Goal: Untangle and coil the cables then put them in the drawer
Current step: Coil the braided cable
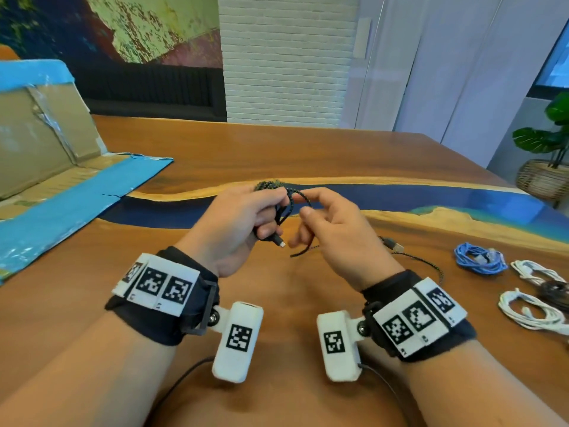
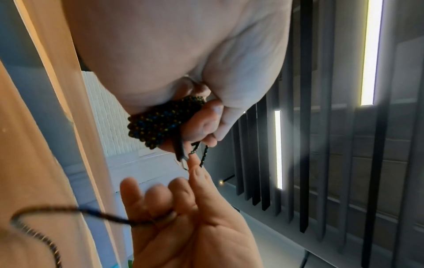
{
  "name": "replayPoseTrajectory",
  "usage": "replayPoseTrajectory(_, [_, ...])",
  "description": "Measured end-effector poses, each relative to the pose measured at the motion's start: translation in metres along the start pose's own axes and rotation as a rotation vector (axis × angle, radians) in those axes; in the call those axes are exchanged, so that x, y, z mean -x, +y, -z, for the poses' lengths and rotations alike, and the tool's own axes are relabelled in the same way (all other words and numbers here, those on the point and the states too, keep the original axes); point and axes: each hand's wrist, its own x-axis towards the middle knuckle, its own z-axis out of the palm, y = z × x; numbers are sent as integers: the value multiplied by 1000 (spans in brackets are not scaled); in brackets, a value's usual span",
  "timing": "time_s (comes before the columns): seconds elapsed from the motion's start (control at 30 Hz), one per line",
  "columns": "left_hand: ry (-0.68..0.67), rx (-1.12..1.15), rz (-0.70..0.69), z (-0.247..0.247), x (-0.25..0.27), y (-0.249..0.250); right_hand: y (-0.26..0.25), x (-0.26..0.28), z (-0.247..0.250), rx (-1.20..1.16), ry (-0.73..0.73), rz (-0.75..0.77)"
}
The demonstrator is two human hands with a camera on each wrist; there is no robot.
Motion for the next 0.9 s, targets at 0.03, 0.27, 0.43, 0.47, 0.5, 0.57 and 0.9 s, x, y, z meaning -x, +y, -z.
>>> replayPoseTrajectory(0.03, [-7,10,11,0,1,1,0,0,0,-127,35,-21])
replayPoseTrajectory(0.27, [-395,462,90,-1,15,11,2,-2,6,-185,130,-10])
replayPoseTrajectory(0.43, [-109,545,-136,2,3,13,-2,9,-9,188,-267,-78])
replayPoseTrajectory(0.47, [-10,392,-168,4,0,11,-6,11,-10,223,-309,-72])
replayPoseTrajectory(0.5, [75,216,-184,7,-4,8,-10,13,-10,241,-314,-63])
replayPoseTrajectory(0.57, [129,-87,-146,8,-6,2,-17,12,-4,213,-230,-37])
replayPoseTrajectory(0.9, [-345,30,258,-7,14,0,-7,0,31,-56,89,118])
